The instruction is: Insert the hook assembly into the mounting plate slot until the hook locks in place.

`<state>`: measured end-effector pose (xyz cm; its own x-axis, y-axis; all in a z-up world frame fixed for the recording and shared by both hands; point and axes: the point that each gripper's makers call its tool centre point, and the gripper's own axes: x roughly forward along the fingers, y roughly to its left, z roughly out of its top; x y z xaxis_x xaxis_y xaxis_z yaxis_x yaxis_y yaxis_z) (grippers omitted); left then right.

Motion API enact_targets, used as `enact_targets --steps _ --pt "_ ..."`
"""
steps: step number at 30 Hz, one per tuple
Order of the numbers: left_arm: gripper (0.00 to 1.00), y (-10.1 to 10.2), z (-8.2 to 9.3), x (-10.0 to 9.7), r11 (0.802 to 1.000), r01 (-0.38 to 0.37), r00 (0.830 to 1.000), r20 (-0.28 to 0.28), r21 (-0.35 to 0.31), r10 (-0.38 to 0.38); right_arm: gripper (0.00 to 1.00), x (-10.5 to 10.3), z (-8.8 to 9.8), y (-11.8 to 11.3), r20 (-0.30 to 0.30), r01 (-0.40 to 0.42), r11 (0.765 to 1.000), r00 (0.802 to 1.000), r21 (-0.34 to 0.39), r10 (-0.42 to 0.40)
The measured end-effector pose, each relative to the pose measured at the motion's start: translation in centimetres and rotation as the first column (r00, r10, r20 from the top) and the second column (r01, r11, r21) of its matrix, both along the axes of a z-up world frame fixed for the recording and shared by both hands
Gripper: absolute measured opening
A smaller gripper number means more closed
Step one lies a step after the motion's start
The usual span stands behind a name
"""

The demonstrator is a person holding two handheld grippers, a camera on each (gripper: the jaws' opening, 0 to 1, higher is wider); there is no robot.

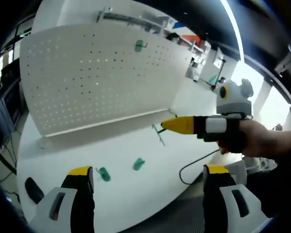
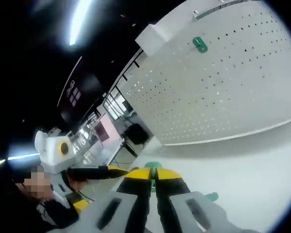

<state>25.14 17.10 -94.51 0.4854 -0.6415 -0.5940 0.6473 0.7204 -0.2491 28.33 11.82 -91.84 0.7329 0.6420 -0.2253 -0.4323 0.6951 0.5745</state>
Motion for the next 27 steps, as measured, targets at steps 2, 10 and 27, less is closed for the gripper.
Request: enact_targets --steps 2,10,27 --pt "0.88 0.0 0.6 0.4 1.000 -0.015 1.000 0.023 -0.009 0.015 0.00 -0.1 0.7 0.2 0.015 0.010 1.000 1.000 0.012 -0.011" --pt "0.76 -0.8 1.9 0.9 0.997 -0.034 0.998 0.044 -0.071 0.038 0.00 -0.7 2.4 1.1 0.060 0.031 0.999 0.998 0.022 -0.032" --pt "0.42 -0.7 2.7 0.6 0.988 -0.059 0.998 0.020 -0.146 0.062 0.00 -2.4 3.8 3.7 0.113 -0.024 0.999 0.993 0.024 0.022"
